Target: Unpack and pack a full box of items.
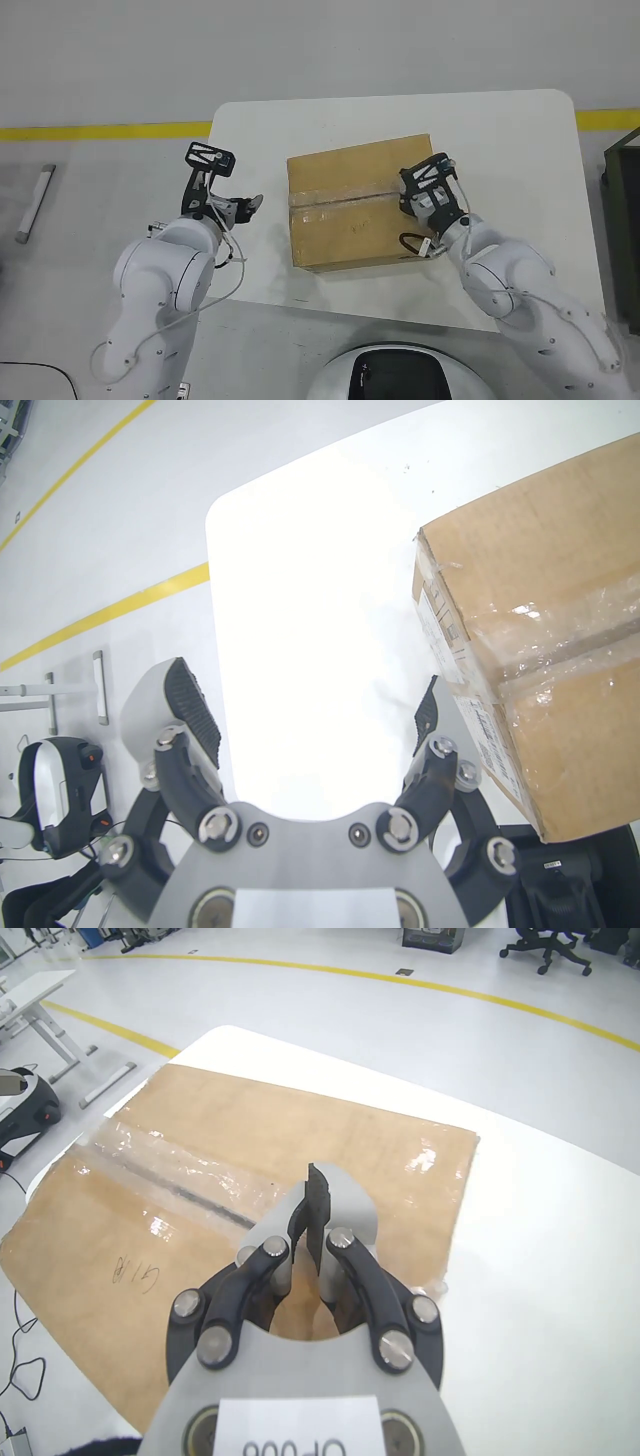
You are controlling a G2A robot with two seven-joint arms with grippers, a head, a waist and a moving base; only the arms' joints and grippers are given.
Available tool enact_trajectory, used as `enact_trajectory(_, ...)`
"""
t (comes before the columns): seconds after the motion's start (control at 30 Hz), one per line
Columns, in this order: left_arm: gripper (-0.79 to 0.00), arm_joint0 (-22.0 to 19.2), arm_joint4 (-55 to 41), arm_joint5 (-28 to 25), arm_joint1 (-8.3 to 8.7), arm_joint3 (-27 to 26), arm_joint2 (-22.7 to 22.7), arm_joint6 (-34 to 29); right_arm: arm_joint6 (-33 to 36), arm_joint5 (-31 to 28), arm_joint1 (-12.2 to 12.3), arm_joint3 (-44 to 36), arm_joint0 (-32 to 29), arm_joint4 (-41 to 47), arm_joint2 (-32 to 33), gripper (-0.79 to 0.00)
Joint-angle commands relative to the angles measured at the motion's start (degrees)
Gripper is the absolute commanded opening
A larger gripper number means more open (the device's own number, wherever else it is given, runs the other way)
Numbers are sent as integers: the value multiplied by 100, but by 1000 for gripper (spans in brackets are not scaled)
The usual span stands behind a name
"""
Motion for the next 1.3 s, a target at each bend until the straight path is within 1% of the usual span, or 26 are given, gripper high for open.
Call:
enact_trajectory(0.0,0,-13,-15,-57,-4,-15,38,14,53,-190,28,-89,-90,-197,72,-785)
enact_trajectory(0.27,0,-13,-15,-57,-4,-15,38,14,79,-396,86,-294,-415,-350,483,-785)
enact_trajectory(0.53,0,-13,-15,-57,-4,-15,38,14,107,-207,98,-535,-617,-198,836,-785)
enact_trajectory(0.63,0,124,-5,-141,-3,-73,15,520,87,-83,106,-689,-658,-240,1037,-785)
enact_trajectory(0.73,0,279,283,-148,1,-208,-26,1311,-8,159,116,-850,-760,-298,1360,-785)
enact_trajectory(0.87,0,699,771,199,-7,-319,-52,2480,-266,225,139,-1156,-1035,-433,1763,-785)
enact_trajectory(0.93,0,941,955,488,-20,-392,-71,3065,-423,188,152,-1355,-1215,-564,1944,-785)
enact_trajectory(0.97,0,1062,976,515,-24,-411,-62,3291,-491,164,158,-1475,-1314,-606,2032,-785)
enact_trajectory(1.03,0,1249,1071,616,-28,-409,-103,3535,-541,77,167,-1668,-1521,-627,2176,-785)
enact_trajectory(1.1,0,1374,917,685,-41,-412,-123,3539,-535,-2,171,-1818,-1686,-564,2274,-785)
enact_trajectory(1.27,0,1374,917,685,-41,-412,-123,3539,-527,-167,178,-1977,-1912,-583,2367,-785)
